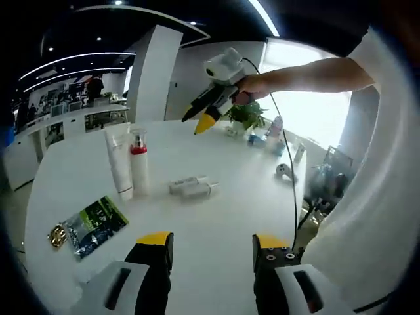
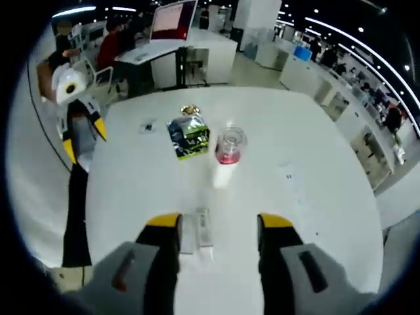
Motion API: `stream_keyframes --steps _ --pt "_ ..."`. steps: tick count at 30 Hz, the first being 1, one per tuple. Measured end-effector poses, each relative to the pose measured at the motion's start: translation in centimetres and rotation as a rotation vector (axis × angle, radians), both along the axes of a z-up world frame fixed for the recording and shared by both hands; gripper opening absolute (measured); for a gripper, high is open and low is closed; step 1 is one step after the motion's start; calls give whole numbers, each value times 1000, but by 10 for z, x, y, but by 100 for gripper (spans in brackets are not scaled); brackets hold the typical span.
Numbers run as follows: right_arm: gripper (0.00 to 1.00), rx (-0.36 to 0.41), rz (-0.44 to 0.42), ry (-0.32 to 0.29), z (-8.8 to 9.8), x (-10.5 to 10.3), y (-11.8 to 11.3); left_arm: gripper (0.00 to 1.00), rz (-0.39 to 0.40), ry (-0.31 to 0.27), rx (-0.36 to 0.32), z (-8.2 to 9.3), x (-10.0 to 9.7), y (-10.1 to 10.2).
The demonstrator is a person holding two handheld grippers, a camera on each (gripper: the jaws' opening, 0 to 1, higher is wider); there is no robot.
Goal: Arrange the skincare products in the storage area until every visible bottle or jar stands upright without overlapping.
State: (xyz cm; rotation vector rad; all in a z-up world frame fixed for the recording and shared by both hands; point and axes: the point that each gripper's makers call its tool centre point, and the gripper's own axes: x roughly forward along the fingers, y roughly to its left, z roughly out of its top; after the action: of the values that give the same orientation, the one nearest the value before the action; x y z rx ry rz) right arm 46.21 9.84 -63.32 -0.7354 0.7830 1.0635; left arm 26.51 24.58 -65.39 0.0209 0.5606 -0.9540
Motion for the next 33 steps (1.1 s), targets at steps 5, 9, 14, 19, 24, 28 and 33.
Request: stream_keyframes --steps 5,9,14,19,24,28,33 --pt "38 -14 -97 21 -21 0 -17 50 -6 -2 12 0 4 11" --pt "37 -41 -170 87 -47 -13 -32 50 22 -2 2 3 9 16" --pt "37 -43 -185 158 -79 -34 -40 50 49 8 17 0 11 17" --pt "36 -61 -203 235 -108 -52 -49 50 52 19 32 1 7 10" --pt "35 -67 -187 285 -127 -63 -51 50 73 40 41 3 9 7" --pt "34 -84 -166 290 -142 -64 -58 50 84 36 66 8 10 4" --pt "32 -68 -128 290 -155 -66 -59 50 173 56 95 14 7 -1"
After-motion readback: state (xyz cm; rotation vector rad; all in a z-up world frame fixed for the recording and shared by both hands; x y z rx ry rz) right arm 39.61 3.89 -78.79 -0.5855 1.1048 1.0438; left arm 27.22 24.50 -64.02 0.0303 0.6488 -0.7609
